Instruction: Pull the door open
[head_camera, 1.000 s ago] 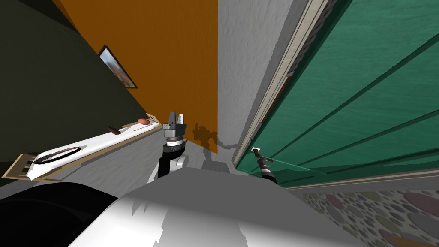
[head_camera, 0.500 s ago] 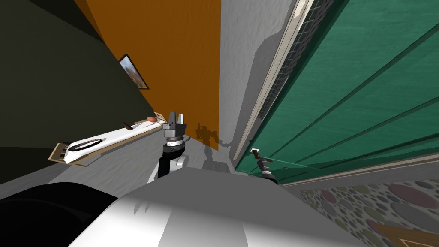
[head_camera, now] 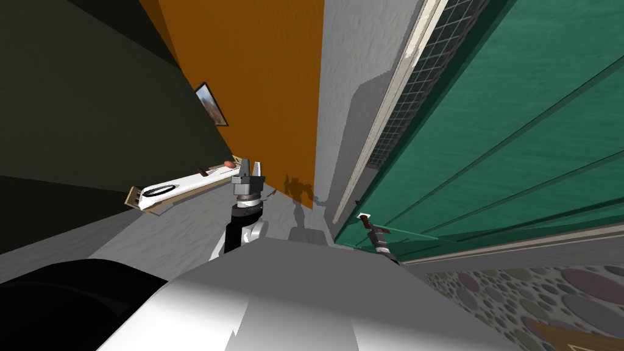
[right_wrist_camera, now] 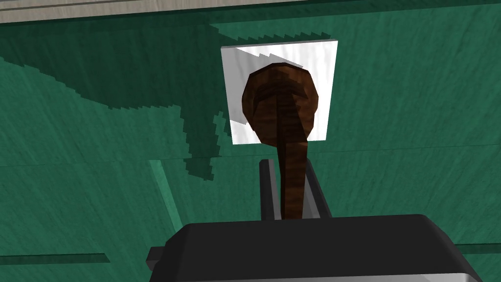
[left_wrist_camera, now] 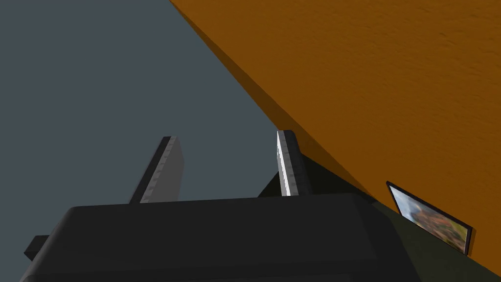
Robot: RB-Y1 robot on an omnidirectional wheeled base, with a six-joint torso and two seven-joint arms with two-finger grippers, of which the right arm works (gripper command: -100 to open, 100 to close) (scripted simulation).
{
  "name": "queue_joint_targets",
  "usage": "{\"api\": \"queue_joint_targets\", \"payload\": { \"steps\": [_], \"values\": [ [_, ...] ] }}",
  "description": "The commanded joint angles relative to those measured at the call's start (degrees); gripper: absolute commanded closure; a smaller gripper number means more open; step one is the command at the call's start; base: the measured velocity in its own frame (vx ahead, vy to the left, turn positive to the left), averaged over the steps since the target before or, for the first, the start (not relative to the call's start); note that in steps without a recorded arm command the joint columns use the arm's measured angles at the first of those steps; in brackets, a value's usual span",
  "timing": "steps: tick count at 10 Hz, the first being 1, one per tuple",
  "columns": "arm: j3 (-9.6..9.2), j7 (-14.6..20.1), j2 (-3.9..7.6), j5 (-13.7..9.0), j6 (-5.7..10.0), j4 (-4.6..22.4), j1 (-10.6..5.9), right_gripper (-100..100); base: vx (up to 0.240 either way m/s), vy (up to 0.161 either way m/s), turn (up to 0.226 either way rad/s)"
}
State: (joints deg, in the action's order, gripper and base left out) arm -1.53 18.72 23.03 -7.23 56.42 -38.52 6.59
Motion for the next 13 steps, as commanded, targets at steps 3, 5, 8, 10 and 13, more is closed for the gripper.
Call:
{"api": "queue_joint_targets", "payload": {
  "steps": [3,5,8,10,13],
  "values": [
    [-1.47,1.80,1.45,0.47,3.00,-0.27,2.40,100,-0.225,-0.061,0.163],
    [-1.48,1.81,1.56,0.44,2.75,-0.45,2.52,100,-0.164,-0.065,0.111],
    [-2.36,3.02,2.54,0.74,6.08,0.74,4.20,100,-0.192,-0.060,0.184],
    [-2.79,3.70,3.19,0.86,8.05,1.39,5.15,100,-0.229,-0.070,0.159],
    [-3.28,4.48,3.94,1.00,10.32,2.12,6.23,100,-0.165,-0.049,0.129]
  ]
}}
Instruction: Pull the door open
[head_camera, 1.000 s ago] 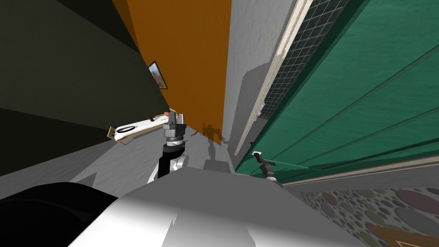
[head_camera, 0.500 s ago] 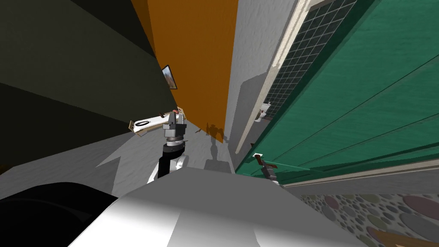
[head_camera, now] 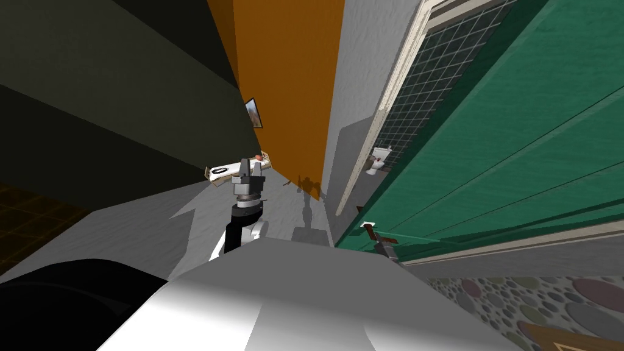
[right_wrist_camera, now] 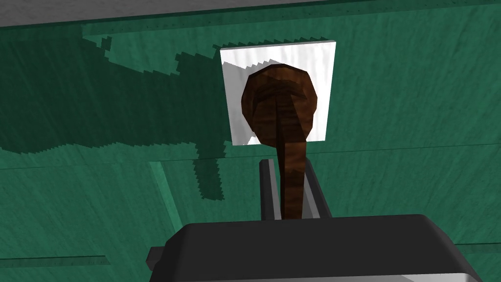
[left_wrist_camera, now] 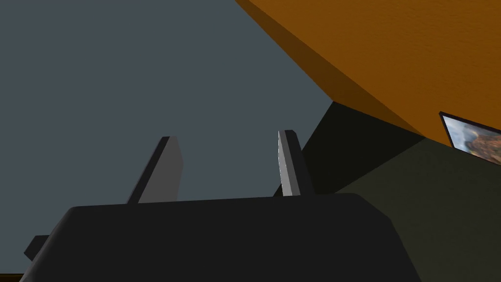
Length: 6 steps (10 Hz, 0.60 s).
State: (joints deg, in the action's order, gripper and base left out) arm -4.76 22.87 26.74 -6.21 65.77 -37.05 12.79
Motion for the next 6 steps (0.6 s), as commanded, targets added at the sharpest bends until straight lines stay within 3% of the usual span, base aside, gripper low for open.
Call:
{"api": "queue_joint_targets", "payload": {
  "steps": [1,2,3,6],
  "values": [
    [-0.21,0.58,0.47,0.03,1.68,0.89,0.37,100,-0.190,-0.030,0.110],
    [-0.39,0.86,0.74,0.08,2.50,1.15,0.76,100,-0.171,-0.049,0.153],
    [-0.22,0.54,0.53,0.04,1.98,1.37,0.33,100,-0.071,-0.027,0.034],
    [-3.40,0.12,0.19,-1.06,1.13,3.54,-3.58,100,-0.224,-0.045,0.049]
  ]
}}
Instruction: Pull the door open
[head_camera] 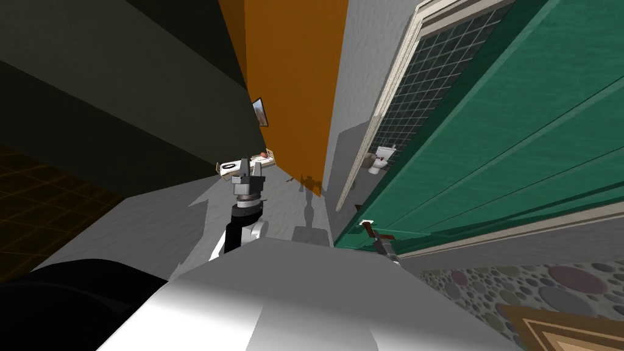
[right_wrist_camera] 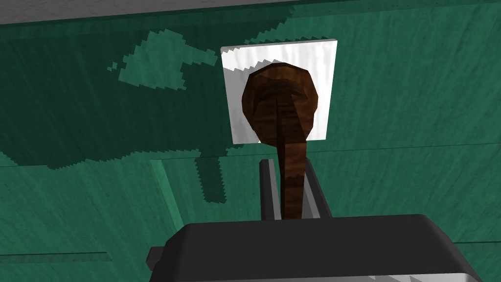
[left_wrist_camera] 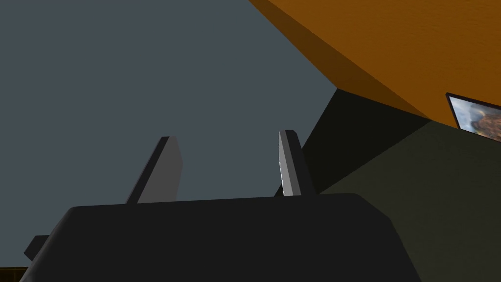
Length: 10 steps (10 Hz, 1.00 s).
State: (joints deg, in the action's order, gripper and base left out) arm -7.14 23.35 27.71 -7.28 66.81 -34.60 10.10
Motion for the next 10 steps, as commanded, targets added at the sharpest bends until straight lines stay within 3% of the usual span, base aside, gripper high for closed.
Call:
{"api": "queue_joint_targets", "payload": {
  "steps": [1,2,3,5,6,10],
  "values": [
    [-1.81,-0.48,-0.86,-0.28,-0.18,1.60,-1.91,100,-0.238,-0.049,0.030],
    [-2.65,-0.61,-0.94,-0.59,-0.47,2.14,-2.99,100,-0.204,-0.055,0.018],
    [-2.65,-0.61,-0.94,-0.59,-0.47,2.14,-2.99,100,-0.128,-0.045,0.014],
    [-4.89,-0.95,-1.17,-1.43,-1.23,3.57,-5.88,100,-0.170,-0.071,0.039],
    [-4.89,-0.95,-1.17,-1.43,-1.23,3.57,-5.88,100,-0.132,-0.045,0.026],
    [-8.02,-1.43,-1.48,-2.59,-2.29,5.57,-9.92,100,-0.150,-0.045,0.029]
  ]
}}
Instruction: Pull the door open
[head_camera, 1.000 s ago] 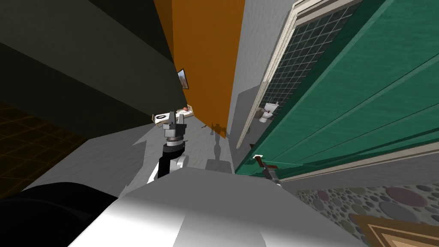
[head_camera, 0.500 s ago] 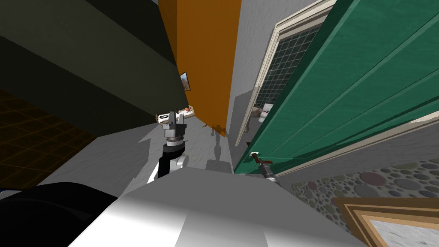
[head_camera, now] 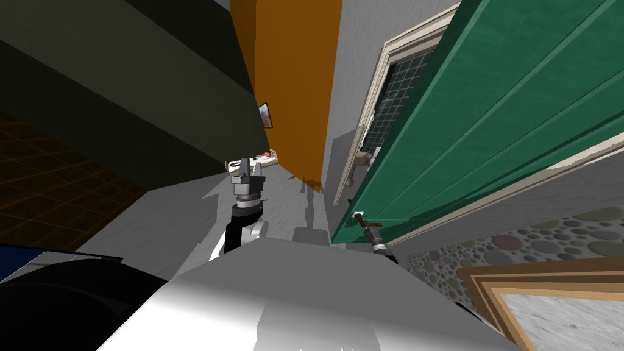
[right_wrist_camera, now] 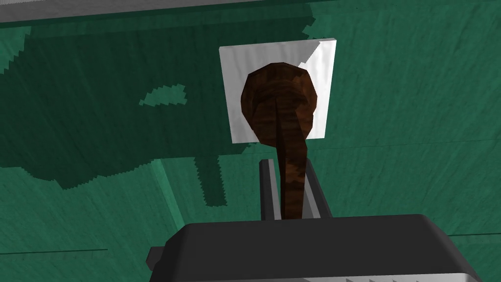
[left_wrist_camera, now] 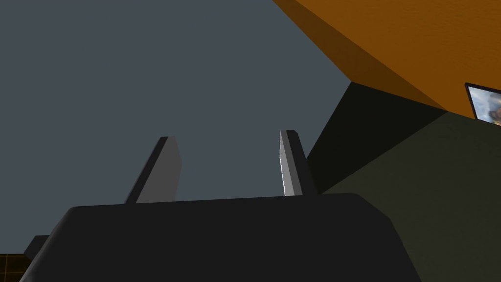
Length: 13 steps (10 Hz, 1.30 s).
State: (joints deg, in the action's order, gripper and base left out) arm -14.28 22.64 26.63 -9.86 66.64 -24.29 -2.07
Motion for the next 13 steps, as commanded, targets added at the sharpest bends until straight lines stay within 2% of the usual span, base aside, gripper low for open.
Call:
{"api": "queue_joint_targets", "payload": {
  "steps": [1,2,3,4,6,7,9,10,12,13],
  "values": [
    [-0.88,-0.71,-0.40,-0.01,-2.11,-2.86,2.25,100,-0.100,-0.050,0.032],
    [-0.88,-0.71,-0.40,-0.01,-1.93,-0.85,2.12,100,-0.029,-0.018,-0.004],
    [-0.88,-0.71,-0.40,-0.01,-2.11,-1.62,2.25,100,-0.002,0.008,-0.024],
    [-0.88,-0.71,-0.40,-0.01,-2.11,-4.74,2.25,100,-0.003,0.011,-0.034],
    [-0.88,-0.71,-0.40,-0.01,-2.11,-4.74,2.25,100,0.008,-0.006,0.010],
    [-2.09,-0.90,-0.52,-0.47,-2.52,-3.97,0.68,100,-0.060,-0.056,0.029],
    [-2.47,-0.96,-0.56,-0.61,-2.65,-3.25,0.20,100,-0.124,-0.056,0.041],
    [-3.49,-1.11,-0.66,-0.99,-3.00,-3.07,-1.12,100,-0.129,-0.056,-0.008],
    [-4.73,-1.30,-0.78,-1.45,-3.42,-2.28,-2.72,100,-0.140,-0.112,0.042],
    [-4.00,-1.22,-0.58,-1.47,-3.24,-1.48,-2.88,100,-0.058,-0.054,0.027]
  ]
}}
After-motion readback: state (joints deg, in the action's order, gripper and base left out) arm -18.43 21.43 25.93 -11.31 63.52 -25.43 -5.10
